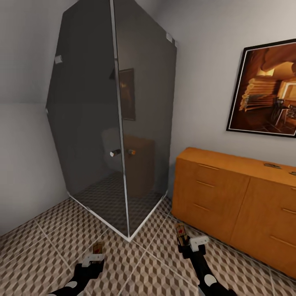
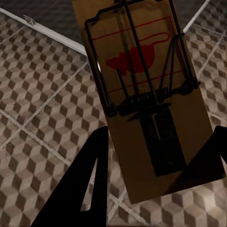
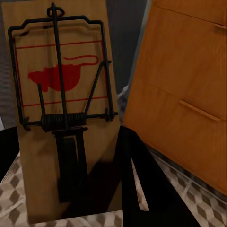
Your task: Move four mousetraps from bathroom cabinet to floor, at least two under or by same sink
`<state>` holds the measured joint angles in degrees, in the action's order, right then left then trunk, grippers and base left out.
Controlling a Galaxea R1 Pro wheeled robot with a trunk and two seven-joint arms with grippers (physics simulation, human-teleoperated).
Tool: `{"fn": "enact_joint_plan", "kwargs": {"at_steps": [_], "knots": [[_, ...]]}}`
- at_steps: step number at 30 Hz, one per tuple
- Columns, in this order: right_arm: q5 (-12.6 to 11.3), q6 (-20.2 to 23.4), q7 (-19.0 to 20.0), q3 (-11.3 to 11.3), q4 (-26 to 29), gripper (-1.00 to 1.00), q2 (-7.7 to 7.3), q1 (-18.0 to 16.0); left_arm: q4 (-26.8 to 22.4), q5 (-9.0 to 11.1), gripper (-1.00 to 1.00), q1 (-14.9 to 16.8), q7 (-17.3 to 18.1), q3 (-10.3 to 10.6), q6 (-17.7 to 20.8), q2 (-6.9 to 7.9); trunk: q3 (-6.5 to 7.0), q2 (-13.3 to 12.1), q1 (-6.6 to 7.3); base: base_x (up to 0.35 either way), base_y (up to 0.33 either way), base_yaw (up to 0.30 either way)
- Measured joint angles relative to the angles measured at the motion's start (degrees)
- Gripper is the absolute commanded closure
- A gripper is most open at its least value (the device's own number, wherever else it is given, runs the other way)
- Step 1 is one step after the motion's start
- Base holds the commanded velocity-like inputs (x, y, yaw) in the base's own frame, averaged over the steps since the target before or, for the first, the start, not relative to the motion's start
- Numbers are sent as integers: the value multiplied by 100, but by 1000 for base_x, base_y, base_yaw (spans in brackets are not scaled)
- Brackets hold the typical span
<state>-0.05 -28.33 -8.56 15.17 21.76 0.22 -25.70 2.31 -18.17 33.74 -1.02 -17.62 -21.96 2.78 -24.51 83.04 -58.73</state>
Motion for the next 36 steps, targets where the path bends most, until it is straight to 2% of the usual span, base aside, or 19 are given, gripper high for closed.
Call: {"fn": "enact_joint_plan", "kwargs": {"at_steps": [36], "knots": [[7, -1, -3, 2, -35, 100, 0, 0, 2, -4, 100, -1, 0, 0, 7, -8, -6, 0, 0, 0, -80, 275]]}}
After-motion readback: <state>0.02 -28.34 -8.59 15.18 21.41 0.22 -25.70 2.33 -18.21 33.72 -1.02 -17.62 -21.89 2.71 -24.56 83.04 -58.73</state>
